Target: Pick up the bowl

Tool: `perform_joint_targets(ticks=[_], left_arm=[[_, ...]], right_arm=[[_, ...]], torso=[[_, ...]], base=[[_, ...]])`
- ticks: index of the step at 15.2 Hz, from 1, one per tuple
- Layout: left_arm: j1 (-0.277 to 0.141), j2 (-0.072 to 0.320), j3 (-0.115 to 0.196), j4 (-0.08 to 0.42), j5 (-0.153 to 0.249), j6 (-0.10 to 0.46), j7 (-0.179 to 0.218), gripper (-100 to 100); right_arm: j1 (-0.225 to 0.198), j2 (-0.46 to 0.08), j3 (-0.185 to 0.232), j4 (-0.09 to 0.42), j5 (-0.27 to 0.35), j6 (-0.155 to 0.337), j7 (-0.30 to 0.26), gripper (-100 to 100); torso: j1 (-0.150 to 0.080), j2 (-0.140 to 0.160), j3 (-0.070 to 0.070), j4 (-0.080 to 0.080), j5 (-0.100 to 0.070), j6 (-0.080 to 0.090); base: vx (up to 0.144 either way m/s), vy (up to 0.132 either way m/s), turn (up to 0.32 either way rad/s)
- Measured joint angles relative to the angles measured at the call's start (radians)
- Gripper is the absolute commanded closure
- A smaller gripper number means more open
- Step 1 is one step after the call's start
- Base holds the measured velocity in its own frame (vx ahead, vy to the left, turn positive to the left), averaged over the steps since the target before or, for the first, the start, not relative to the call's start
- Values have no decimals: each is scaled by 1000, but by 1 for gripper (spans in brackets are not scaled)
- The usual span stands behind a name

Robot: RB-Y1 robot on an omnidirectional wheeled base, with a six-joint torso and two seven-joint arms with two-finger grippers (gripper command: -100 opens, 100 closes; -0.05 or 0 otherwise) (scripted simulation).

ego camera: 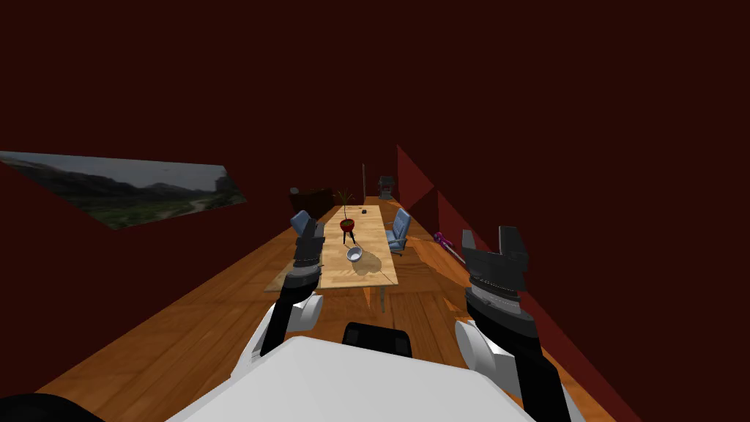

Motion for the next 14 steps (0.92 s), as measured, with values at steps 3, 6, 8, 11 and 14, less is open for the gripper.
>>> perform_joint_targets(ticks=[3, 6, 8, 11, 14], left_arm=[[-4, 53, 6, 13, 4, 16, 3, -100], [-14, 110, 15, 29, 9, 56, 8, -100], [-21, 150, 28, 49, 18, 85, 16, -100], [-37, 191, 44, 75, 28, 139, 27, -100], [-44, 222, 58, 101, 38, 190, 35, -100]], right_arm=[[0, 0, 0, 0, 0, 0, 0, 0], [0, 0, 0, 0, 0, 0, 0, 0], [0, 0, 0, 0, 0, 0, 0, 0], [0, 0, 0, 0, 0, 0, 0, 0], [0, 0, 0, 0, 0, 0, 0, 0]], torso=[[1, 0, 0, 0, 0, 0], [1, 0, 0, 0, 0, 0], [2, 1, 0, 0, 0, 0], [1, 0, 0, 0, 0, 0], [1, 1, 0, 0, 0, 0]], base=[[-5, 5, -66], [-7, 10, -96], [-10, 15, -127], [-9, 11, -115], [-10, 11, -105]])
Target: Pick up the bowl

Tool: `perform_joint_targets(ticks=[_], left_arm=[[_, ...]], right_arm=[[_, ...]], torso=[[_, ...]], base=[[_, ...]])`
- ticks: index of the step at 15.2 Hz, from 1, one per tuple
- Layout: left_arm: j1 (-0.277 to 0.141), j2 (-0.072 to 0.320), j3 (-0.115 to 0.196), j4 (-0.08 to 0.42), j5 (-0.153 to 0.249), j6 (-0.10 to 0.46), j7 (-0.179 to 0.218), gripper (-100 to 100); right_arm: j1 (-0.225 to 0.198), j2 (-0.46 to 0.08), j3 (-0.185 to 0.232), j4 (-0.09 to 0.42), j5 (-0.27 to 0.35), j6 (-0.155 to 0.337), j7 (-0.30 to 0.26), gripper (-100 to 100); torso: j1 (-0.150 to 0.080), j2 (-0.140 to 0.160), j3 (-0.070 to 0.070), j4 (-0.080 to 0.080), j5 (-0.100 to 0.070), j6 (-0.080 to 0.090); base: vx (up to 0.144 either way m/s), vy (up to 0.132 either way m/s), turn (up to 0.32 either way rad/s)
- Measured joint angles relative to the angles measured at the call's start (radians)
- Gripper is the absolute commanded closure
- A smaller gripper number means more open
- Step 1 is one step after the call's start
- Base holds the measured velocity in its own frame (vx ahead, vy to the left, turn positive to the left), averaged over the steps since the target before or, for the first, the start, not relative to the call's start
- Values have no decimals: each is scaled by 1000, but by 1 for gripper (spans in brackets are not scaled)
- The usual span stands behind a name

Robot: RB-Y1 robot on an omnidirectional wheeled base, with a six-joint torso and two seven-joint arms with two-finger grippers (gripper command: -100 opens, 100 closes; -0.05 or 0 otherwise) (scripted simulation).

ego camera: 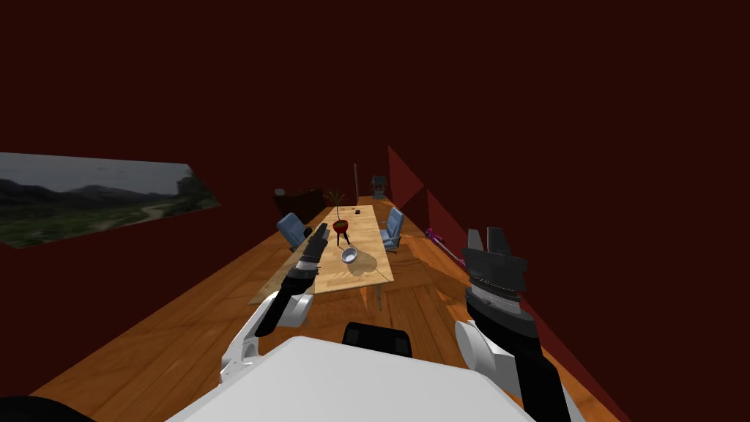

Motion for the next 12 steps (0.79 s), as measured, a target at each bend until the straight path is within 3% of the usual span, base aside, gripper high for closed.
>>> perform_joint_targets(ticks=[12], left_arm=[[-48, 80, 65, 106, 43, 227, 41, -100]], right_arm=[[0, 0, 0, 0, 0, 0, 0, 0]], torso=[[0, 0, 0, 0, 0, 0]], base=[[-11, 12, -123]])
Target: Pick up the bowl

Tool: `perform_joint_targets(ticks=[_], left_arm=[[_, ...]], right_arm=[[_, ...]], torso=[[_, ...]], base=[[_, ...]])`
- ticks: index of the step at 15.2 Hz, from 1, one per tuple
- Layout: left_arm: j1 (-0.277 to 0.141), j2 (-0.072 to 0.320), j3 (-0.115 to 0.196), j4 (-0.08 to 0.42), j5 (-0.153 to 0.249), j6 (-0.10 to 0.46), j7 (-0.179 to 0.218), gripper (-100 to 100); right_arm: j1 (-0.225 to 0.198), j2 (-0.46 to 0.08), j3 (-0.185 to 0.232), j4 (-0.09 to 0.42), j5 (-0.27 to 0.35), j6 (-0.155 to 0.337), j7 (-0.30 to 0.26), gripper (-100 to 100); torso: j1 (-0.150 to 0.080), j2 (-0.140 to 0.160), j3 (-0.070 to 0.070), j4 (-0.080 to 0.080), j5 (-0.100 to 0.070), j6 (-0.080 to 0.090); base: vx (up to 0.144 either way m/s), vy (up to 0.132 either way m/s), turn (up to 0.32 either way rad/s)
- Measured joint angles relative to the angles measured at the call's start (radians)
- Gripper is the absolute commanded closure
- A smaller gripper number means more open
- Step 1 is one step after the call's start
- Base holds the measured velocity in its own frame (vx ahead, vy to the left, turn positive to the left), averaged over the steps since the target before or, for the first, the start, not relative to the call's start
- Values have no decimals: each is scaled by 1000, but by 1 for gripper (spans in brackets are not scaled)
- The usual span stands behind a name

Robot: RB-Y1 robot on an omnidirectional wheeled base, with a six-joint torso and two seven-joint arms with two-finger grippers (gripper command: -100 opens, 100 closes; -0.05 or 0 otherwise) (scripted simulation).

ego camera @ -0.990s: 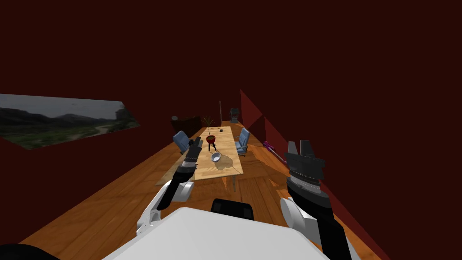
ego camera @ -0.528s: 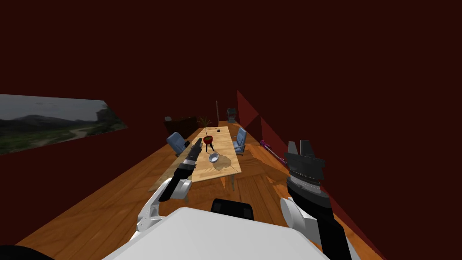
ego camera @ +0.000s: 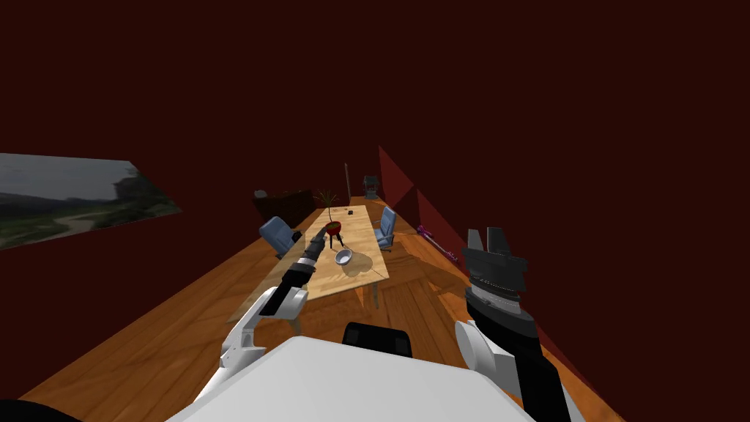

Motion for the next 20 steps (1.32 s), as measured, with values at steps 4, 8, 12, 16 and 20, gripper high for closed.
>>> perform_joint_targets(ticks=[4, 8, 12, 16, 20], left_arm=[[-19, 14, 24, 34, 15, 101, 14, -100], [-40, 28, 47, 98, 30, 167, 28, -100], [-59, 35, 66, 128, 41, 244, 39, -100], [-77, 43, 89, 168, 57, 315, 54, -100], [-93, 52, 112, 203, 73, 401, 68, -100]], right_arm=[[0, 0, 0, 0, 0, 0, 0, 0], [0, 0, 0, 0, 0, 0, 0, 0], [0, 0, 0, 0, 0, 0, 0, 0], [0, 0, 0, 0, 0, 0, 0, 0], [0, 0, 0, 0, 0, 0, 0, 0]], torso=[[0, 0, 0, 0, 0, 0], [0, 0, 0, 0, 0, 0], [0, 0, 0, 0, 0, -1], [0, 0, 0, 0, 0, 0], [0, 0, 0, 0, 0, 0]], base=[[-15, 14, -176], [-10, 11, -100], [-10, 9, -121], [-11, 10, -137], [-11, 9, -96]])
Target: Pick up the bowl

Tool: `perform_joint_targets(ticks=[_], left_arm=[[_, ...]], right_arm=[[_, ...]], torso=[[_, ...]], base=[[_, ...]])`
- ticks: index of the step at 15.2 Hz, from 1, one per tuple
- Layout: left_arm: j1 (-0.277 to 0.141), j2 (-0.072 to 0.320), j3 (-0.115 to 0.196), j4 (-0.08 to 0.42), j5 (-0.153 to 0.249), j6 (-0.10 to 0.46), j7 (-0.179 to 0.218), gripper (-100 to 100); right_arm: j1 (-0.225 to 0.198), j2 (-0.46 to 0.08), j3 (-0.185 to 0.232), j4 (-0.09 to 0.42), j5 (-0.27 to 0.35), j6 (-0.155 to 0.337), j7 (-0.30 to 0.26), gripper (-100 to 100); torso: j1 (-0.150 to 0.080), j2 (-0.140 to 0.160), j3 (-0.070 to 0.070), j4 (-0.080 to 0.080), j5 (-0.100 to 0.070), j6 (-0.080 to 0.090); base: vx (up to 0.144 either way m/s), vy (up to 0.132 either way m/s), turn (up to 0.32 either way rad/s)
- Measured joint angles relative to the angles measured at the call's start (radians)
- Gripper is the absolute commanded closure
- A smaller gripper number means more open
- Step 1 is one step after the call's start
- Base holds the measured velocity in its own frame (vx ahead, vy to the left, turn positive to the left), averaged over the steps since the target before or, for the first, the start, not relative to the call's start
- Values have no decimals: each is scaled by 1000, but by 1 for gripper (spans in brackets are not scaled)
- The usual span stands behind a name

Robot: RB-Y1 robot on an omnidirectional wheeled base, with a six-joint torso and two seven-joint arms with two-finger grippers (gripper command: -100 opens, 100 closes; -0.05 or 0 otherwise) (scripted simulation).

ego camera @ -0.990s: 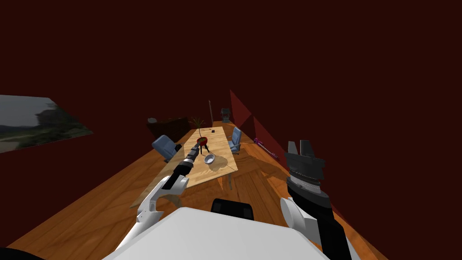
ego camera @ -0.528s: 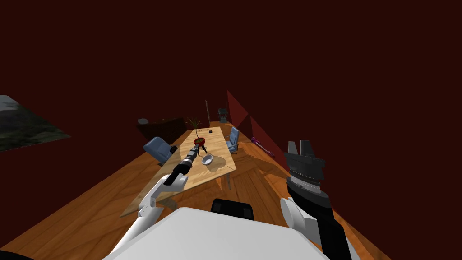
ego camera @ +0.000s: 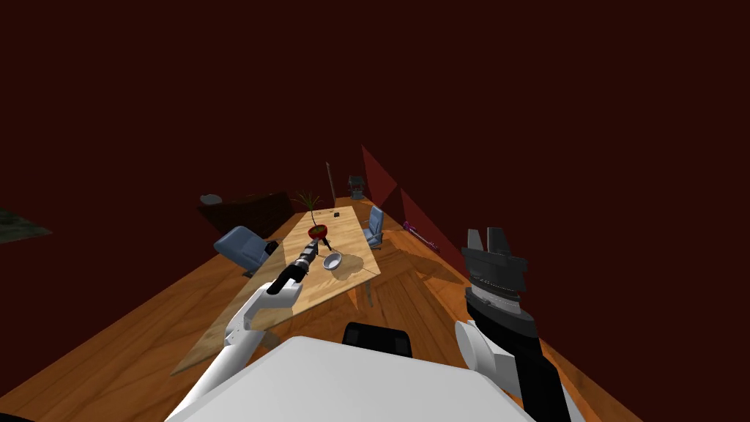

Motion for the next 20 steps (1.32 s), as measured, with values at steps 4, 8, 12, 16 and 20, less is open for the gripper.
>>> perform_joint_targets(ticks=[4, 8, 12, 16, 20], left_arm=[[-14, 8, 20, 36, 15, 70, 13, -100], [-27, 7, 41, 79, 29, 137, 26, -100], [-55, 6, 63, 118, 39, 216, 38, -100], [-60, 6, 82, 138, 52, 294, 51, -100], [-79, 5, 103, 178, 66, 368, 64, -100]], right_arm=[[0, 0, 0, 0, 0, 0, 0, 0], [0, 0, 0, 0, 0, 0, 0, 0], [0, 0, 0, 0, 0, 0, 0, 0], [0, 0, 0, 0, 0, 0, 0, 0], [0, 0, 0, 0, 0, 0, 0, 0]], torso=[[0, 0, 0, 0, 0, 0], [0, 0, 0, 0, 0, 0], [0, 0, 0, 0, 0, 0], [0, 0, 0, 0, 0, -1], [0, 0, 0, 0, 0, 0]], base=[[-11, 8, -139], [-10, 9, -126], [-10, 8, -106], [-10, 8, -123], [-9, 7, -127]])
